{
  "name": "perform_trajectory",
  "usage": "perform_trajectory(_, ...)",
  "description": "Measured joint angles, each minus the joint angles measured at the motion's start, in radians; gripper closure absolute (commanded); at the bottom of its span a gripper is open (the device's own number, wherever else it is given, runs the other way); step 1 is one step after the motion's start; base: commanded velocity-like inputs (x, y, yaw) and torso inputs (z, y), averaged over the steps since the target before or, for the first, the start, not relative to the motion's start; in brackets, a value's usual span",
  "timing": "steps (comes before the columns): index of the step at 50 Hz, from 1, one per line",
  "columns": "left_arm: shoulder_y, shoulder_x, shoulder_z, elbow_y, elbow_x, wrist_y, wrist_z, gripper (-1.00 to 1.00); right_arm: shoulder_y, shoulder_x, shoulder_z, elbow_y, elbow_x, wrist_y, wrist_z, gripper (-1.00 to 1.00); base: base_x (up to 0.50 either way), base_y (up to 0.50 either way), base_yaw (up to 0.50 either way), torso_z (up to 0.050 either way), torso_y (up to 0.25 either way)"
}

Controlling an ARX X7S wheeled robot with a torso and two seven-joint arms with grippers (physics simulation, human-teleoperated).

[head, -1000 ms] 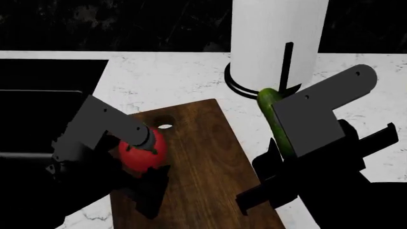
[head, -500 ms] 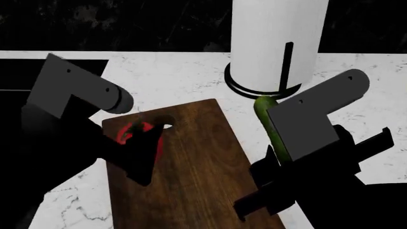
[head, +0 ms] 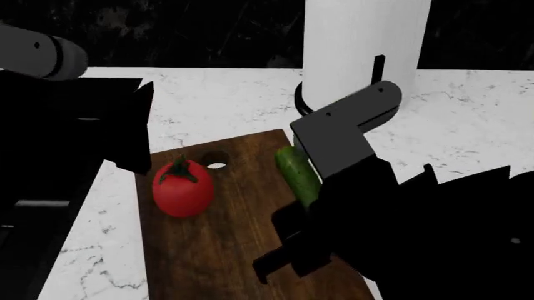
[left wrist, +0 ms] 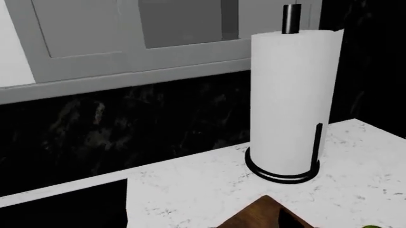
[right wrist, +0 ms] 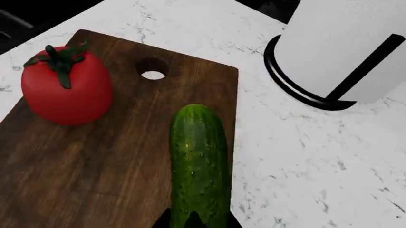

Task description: Pick the vegetables from the sink and place them on the cutting board.

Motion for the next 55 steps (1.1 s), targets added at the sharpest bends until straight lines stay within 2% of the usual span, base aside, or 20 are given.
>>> perform_trajectory(16, -0.002, -0.007, -0.046, 0.023, -0.047, 0.005, -0.065, -1.0, -0.013, -0.089, -0.069, 0.116, -0.089, -0.029, -0.091, 1.0, 0.0, 0.0, 0.0, 0.0, 0.0)
perform_trajectory(37, 0.004, -0.023, -0.032, 0.027, -0.06, 0.029, -0.077, -1.0, -0.037, -0.105, -0.092, 0.138, -0.137, -0.061, -0.134, 1.0, 0.0, 0.0, 0.0, 0.0, 0.0)
perform_trajectory(38, 0.004, -0.024, -0.031, 0.027, -0.06, 0.031, -0.078, -1.0, -0.037, -0.105, -0.092, 0.138, -0.138, -0.062, -0.134, -1.0, 0.0, 0.0, 0.0, 0.0, 0.0)
perform_trajectory(48, 0.004, -0.029, -0.025, 0.026, -0.069, 0.038, -0.086, -1.0, -0.03, -0.088, -0.093, 0.132, -0.174, -0.051, -0.114, -1.0, 0.0, 0.0, 0.0, 0.0, 0.0)
perform_trajectory(55, 0.006, -0.034, -0.019, 0.025, -0.072, 0.045, -0.089, -1.0, -0.026, -0.084, -0.085, 0.119, -0.127, -0.052, -0.104, -1.0, 0.0, 0.0, 0.0, 0.0, 0.0)
